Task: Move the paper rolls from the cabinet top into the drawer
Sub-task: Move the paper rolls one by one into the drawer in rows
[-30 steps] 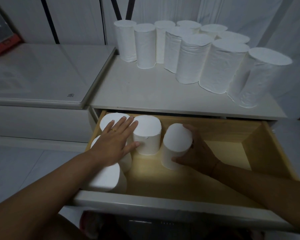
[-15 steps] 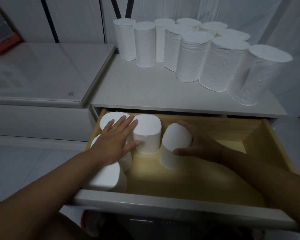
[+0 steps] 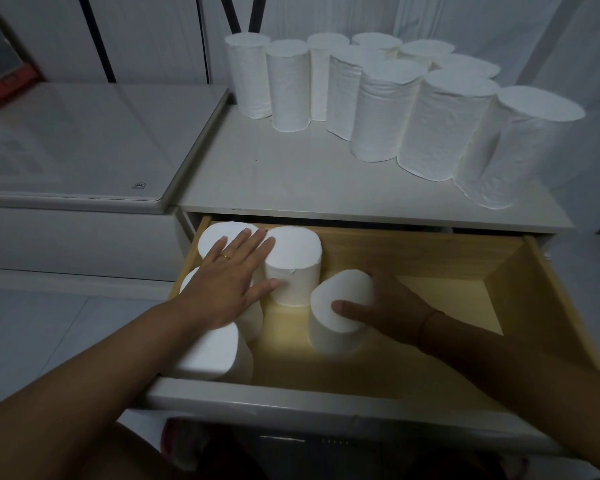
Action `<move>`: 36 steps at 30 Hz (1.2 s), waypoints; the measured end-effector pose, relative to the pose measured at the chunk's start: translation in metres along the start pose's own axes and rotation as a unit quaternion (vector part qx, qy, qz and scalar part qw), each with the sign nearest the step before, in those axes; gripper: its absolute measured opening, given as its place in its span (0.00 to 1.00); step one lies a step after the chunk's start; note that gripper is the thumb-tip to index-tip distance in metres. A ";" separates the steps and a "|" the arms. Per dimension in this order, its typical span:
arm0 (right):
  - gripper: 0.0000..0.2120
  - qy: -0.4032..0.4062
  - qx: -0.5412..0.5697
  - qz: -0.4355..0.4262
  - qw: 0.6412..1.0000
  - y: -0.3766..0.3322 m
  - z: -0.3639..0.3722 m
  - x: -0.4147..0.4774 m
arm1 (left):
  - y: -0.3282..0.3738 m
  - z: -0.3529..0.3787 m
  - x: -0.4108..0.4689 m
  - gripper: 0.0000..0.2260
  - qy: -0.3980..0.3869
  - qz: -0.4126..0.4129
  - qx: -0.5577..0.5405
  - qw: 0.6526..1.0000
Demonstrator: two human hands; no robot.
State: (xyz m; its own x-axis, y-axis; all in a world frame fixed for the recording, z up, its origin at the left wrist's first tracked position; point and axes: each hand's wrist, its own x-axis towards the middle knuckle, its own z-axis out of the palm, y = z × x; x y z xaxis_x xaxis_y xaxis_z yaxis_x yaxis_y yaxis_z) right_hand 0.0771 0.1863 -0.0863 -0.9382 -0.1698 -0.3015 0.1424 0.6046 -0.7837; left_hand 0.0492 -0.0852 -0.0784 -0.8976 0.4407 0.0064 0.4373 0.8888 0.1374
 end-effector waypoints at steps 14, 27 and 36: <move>0.33 -0.215 0.285 0.241 0.902 -0.016 -0.005 -0.001 | 0.006 -0.003 -0.003 0.37 -0.038 0.050 -0.067 0.996; 0.27 -0.199 0.428 0.270 0.839 -0.051 0.032 0.005 | 0.005 0.000 0.000 0.35 -0.038 0.061 -0.044 0.996; 0.21 -0.208 0.389 0.260 0.859 -0.053 0.033 0.011 | 0.006 0.000 -0.001 0.34 -0.038 0.056 -0.040 0.997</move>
State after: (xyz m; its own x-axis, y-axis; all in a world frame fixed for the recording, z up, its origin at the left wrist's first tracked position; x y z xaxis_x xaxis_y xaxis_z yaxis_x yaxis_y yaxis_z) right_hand 0.0699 0.1268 -0.0662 -0.5131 -0.3966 -0.7612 0.8274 0.0071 -0.5615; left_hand 0.0528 -0.0800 -0.0775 -0.8353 0.5476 -0.0491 0.5258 0.8218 0.2194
